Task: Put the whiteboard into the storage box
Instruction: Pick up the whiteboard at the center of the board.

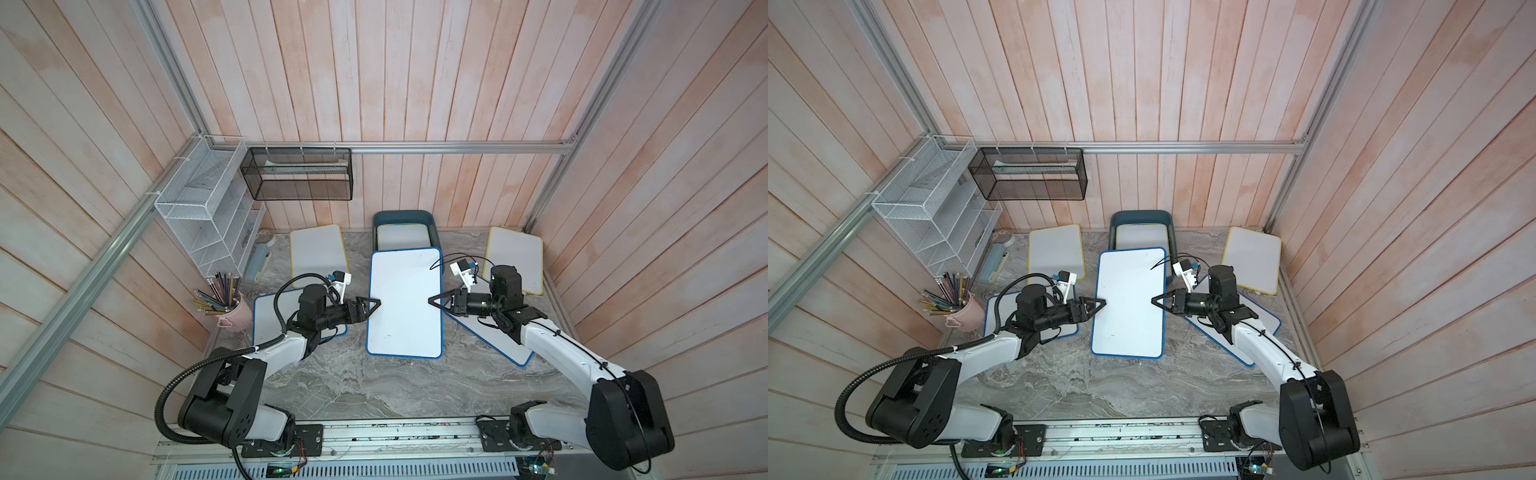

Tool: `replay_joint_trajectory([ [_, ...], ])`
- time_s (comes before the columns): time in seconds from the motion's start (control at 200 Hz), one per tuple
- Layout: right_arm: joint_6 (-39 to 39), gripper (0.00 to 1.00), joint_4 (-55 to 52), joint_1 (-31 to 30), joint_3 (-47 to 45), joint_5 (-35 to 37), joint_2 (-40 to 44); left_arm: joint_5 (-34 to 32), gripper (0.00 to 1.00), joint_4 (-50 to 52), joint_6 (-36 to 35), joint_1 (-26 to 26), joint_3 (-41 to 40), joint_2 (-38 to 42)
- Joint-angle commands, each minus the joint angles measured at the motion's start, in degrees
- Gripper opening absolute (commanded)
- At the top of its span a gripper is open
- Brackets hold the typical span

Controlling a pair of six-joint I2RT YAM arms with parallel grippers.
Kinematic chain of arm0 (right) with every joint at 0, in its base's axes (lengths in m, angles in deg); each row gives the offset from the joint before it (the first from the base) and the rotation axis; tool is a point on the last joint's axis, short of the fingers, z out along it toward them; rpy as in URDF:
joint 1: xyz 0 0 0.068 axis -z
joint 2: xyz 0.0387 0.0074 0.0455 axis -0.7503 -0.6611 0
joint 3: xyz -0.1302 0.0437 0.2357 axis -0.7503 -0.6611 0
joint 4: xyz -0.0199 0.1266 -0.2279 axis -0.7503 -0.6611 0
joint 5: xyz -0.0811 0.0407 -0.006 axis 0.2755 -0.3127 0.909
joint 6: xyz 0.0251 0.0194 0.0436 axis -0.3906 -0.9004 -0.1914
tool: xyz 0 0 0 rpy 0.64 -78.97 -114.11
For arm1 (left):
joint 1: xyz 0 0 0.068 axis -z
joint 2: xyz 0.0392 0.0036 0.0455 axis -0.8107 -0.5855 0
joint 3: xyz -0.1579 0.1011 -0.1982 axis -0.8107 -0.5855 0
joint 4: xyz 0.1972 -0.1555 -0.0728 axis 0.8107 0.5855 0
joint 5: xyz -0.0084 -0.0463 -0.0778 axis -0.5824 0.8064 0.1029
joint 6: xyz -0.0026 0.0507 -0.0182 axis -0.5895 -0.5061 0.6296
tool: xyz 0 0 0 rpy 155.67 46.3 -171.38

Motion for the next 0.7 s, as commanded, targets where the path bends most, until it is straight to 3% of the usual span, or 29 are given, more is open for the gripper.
replay_joint_trajectory([
  [0.0,0.4,0.0,8.3,0.4,3.6,-6.1,-1.3,3.6,0.91,-1.7,-1.2,-0.2,1.2,-0.3],
  [0.12,1.4,0.0,8.3,0.8,6.0,-8.8,-3.1,5.7,0.88,-3.2,-0.7,-0.2,2.2,-0.9],
  [0.31,5.3,0.0,4.4,3.2,11.6,-12.6,-5.4,11.5,0.72,-6.4,0.5,-0.9,4.1,-2.8],
  [0.62,15.9,0.0,-8.7,5.3,21.8,-16.2,-10.0,20.1,0.23,-14.1,6.6,-2.3,6.9,-6.4],
  [0.695,15.9,0.0,-8.5,5.4,22.5,-16.2,-10.8,20.4,0.21,-14.7,7.2,-2.2,7.3,-7.1],
])
